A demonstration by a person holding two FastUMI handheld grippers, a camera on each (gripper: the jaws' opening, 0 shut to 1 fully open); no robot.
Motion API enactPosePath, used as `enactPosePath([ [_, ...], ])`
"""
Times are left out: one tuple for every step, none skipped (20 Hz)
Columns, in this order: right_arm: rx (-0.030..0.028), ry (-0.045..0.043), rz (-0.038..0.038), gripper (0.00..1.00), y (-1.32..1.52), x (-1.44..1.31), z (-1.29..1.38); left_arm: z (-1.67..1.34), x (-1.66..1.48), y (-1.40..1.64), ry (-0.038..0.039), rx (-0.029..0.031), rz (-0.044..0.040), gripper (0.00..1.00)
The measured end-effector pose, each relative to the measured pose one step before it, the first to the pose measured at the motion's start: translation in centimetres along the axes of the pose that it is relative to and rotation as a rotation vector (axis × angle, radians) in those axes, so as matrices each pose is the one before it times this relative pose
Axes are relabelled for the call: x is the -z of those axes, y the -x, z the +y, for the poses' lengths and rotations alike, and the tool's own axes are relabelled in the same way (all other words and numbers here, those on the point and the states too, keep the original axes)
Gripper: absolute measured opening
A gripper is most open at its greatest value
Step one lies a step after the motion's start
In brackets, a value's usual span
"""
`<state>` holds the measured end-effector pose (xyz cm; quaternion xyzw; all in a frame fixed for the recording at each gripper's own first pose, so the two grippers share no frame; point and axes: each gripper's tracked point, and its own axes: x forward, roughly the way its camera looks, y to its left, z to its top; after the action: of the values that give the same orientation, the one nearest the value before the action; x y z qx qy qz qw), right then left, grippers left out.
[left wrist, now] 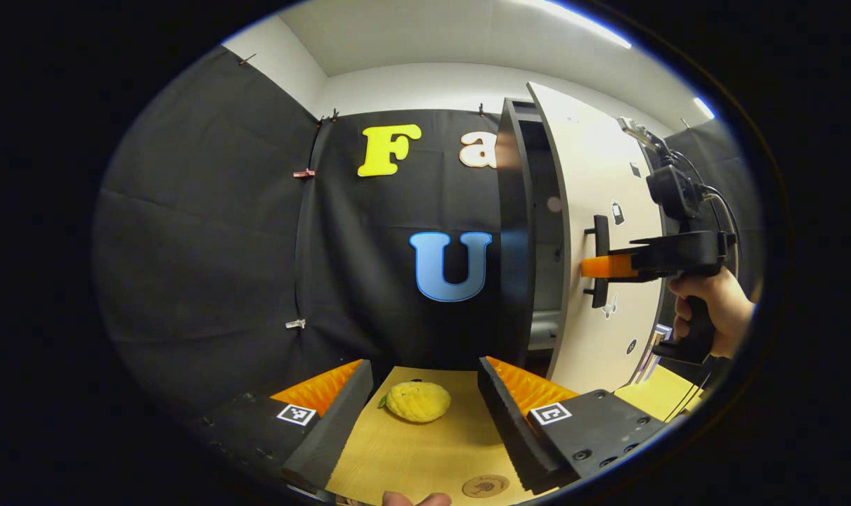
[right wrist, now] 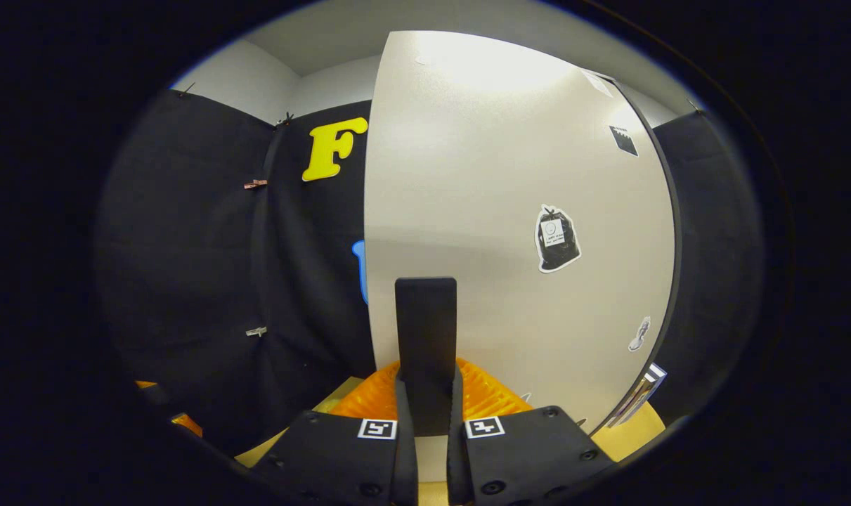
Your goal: Open the cabinet door with the right hand, grasp the bottle in the cabinet with the left hand and place it on the coaster, then close the cabinet door with the right hand.
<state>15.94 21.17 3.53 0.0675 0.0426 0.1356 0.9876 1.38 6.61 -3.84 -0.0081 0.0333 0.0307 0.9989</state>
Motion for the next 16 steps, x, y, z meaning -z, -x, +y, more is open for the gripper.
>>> enactPosePath([
  [-0.00572, -0.00093, 0.00012, 0.21, 0.717, -0.017, -0.039, -0.228, -0.136, 0.318, -0.00372, 0.00211, -0.00140, 0.95],
  [-0.00518, -0.00362, 0.00022, 0.21, 0.762, 0.017, -0.149, -0.178, -0.094, 0.230, -0.00163, 0.00422, -0.00282, 0.95],
  [-0.00339, -0.00244, -0.00272, 0.21, 0.838, 0.039, -0.214, -0.299, -0.106, 0.324, -0.00052, 0.00377, -0.00258, 0.95],
  [-0.00364, 0.00195, -0.00556, 0.21, 0.775, -0.086, -0.214, -0.270, -0.085, 0.308, -0.00002, 0.00355, -0.00245, 0.95],
  [-0.00315, 0.00025, 0.00037, 0.21, 0.398, -0.039, -0.248, -0.288, -0.190, 0.226, -0.00045, 0.00238, -0.00020, 0.95],
  [-0.00211, -0.00121, -0.00085, 0.21, 0.595, -0.023, -0.211, -0.188, -0.018, 0.225, 0.00000, 0.00259, 0.00008, 0.95],
  [-0.00312, 0.00179, 0.00084, 0.21, 0.860, 0.047, -0.339, -0.274, -0.108, 0.136, -0.00093, 0.00399, 0.00042, 0.95],
  [-0.00394, 0.00217, 0.00283, 0.20, 0.657, -0.083, -0.291, -0.215, -0.040, 0.078, -0.00150, 0.00315, -0.00004, 0.95],
  [-0.00275, -0.00144, 0.00286, 0.20, 0.610, 0.044, -0.265, -0.202, -0.196, 0.143, -0.00123, 0.00426, -0.00150, 0.95],
  [-0.00274, -0.00122, 0.00324, 0.20, 0.568, -0.078, -0.211, -0.154, -0.011, 0.098, -0.00110, 0.00380, -0.00209, 0.95],
  [-0.00408, 0.00185, 0.00491, 0.20, 0.474, -0.031, -0.290, -0.188, -0.166, 0.096, -0.00148, 0.00266, -0.00250, 0.95],
  [-0.00115, -0.00194, 0.00247, 0.20, 0.552, -0.007, -0.327, -0.131, -0.050, -0.026, -0.00121, 0.00151, -0.00285, 0.95],
  [0.00242, -0.00483, 0.00177, 0.20, 0.736, 0.147, -0.272, -0.133, -0.129, 0.011, -0.00067, 0.00312, -0.00031, 0.95],
  [0.00370, -0.00164, -0.00078, 0.20, 0.662, -0.021, -0.416, -0.247, -0.005, 0.030, 0.00021, 0.00367, -0.00085, 0.95],
  [0.00388, 0.00036, -0.00227, 0.20, 0.699, 0.006, -0.374, -0.185, -0.089, 0.036, 0.00044, 0.00381, -0.00007, 0.95],
  [0.00448, 0.00088, -0.00194, 0.20, 0.647, -0.081, -0.551, -0.102, 0.010, -0.002, 0.00022, 0.00403, 0.00098, 0.95],
])
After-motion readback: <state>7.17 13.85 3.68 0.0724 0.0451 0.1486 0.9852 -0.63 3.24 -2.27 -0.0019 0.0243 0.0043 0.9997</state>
